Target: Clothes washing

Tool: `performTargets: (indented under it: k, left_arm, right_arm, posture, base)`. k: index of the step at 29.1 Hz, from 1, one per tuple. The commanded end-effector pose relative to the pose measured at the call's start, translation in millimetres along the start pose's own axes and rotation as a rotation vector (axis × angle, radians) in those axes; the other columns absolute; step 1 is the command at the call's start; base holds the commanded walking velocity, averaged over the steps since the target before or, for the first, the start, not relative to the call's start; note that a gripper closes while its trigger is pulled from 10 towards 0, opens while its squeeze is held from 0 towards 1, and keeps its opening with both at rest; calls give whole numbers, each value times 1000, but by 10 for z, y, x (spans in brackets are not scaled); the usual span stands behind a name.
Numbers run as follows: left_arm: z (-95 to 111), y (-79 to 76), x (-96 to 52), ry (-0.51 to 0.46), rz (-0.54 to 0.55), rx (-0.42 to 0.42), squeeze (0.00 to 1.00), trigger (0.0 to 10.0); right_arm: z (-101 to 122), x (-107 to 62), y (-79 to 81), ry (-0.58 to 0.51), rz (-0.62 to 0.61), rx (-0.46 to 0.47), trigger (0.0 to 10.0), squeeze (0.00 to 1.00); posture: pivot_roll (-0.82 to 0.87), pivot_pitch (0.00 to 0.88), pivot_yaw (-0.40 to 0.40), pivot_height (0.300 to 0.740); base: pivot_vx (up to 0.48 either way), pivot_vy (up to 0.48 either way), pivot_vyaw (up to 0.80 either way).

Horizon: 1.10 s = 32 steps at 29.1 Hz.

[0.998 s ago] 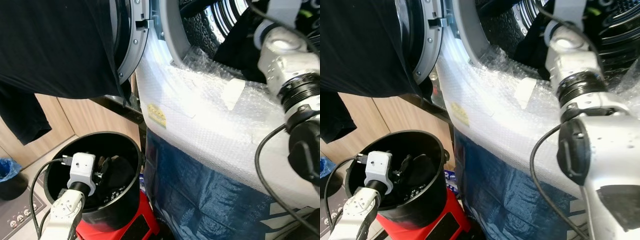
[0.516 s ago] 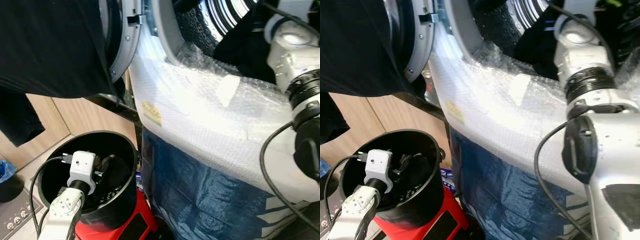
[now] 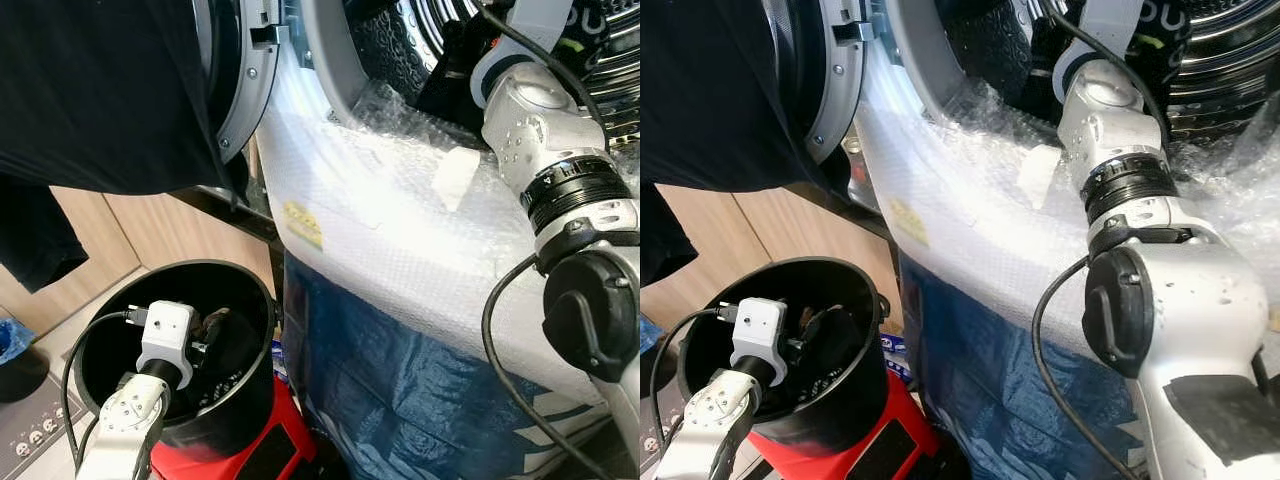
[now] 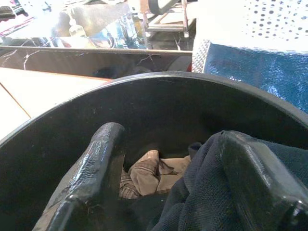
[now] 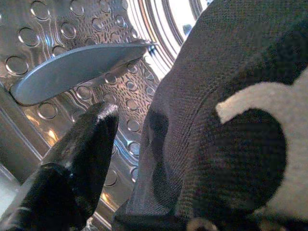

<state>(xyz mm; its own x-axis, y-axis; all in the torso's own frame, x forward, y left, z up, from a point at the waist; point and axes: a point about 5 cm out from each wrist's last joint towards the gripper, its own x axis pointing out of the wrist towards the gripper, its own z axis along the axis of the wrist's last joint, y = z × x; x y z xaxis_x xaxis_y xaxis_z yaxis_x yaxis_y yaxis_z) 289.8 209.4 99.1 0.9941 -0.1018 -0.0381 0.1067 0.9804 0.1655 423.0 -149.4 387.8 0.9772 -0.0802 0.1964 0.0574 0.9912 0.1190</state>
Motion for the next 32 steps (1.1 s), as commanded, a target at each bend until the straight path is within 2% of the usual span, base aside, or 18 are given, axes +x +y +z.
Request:
performTargets:
  k: [1,6,9,15,18,19,21,24,25,27,28,29,31,32]
  left_arm:
    - [-4,-13,0,13,-11,5,0,10000]
    - [-6,-25,4,15,-16,5,0,10000]
    - [-12,-25,5,18,-16,4,0,10000]
    - [-17,-41,9,24,-22,5,0,10000]
    - [-8,-56,20,22,-32,5,0,10000]
    - [-4,-50,22,22,-31,7,0,10000]
    - [3,-40,20,20,-25,6,0,10000]
    - [1,-33,14,22,-23,7,0,10000]
    - [-3,-33,12,24,-24,8,0,10000]
    - [-5,-34,11,25,-25,8,0,10000]
    - [-7,-39,13,26,-28,8,0,10000]
    - [-7,-41,14,26,-29,7,0,10000]
    - [-2,-44,20,23,-31,7,0,10000]
    - [-2,-44,20,23,-31,7,0,10000]
  right_arm:
    - [18,-11,-26,4,-22,13,10000,0]
    - [154,-79,-202,8,-41,28,10000,0]
    - [141,-138,-234,2,-53,-11,10000,0]
    - [100,-317,-281,4,-70,2,10000,0]
    - [85,-467,-260,6,-43,-30,10000,0]
    - [63,-592,-258,8,-24,-41,10000,0]
    - [52,-670,-253,4,-7,-33,10000,0]
    - [55,-769,-214,-12,41,-44,10000,0]
    - [104,-858,-138,-46,102,-61,10000,0]
    - [124,-888,-109,-59,126,-65,10000,0]
    - [168,-980,11,-85,221,-39,10000,0]
    - [188,-1024,63,-102,266,-32,10000,0]
    - [227,-1130,137,-146,354,-32,10000,0]
    - [227,-1130,137,-146,354,-32,10000,0]
  posture:
    - [107,130,50,740]
    - [95,144,43,740]
    - [91,149,41,740]
    - [78,170,47,740]
    - [79,174,44,740]
    - [78,178,41,740]
    - [78,181,39,740]
    - [75,188,39,740]
    - [72,192,41,740]
    - [72,192,41,740]
    - [66,195,44,740]
    - [66,195,44,740]
    - [66,195,44,740]
    - [66,195,44,740]
  base:
    - [0,0,0]
    - [0,0,0]
    - [0,0,0]
    - [0,0,0]
    - [0,0,0]
    - [0,0,0]
    - [0,0,0]
    - [0,0,0]
    - [0,0,0]
    - [0,0,0]
    - [0,0,0]
    - [0,0,0]
    - [0,0,0]
    - [0,0,0]
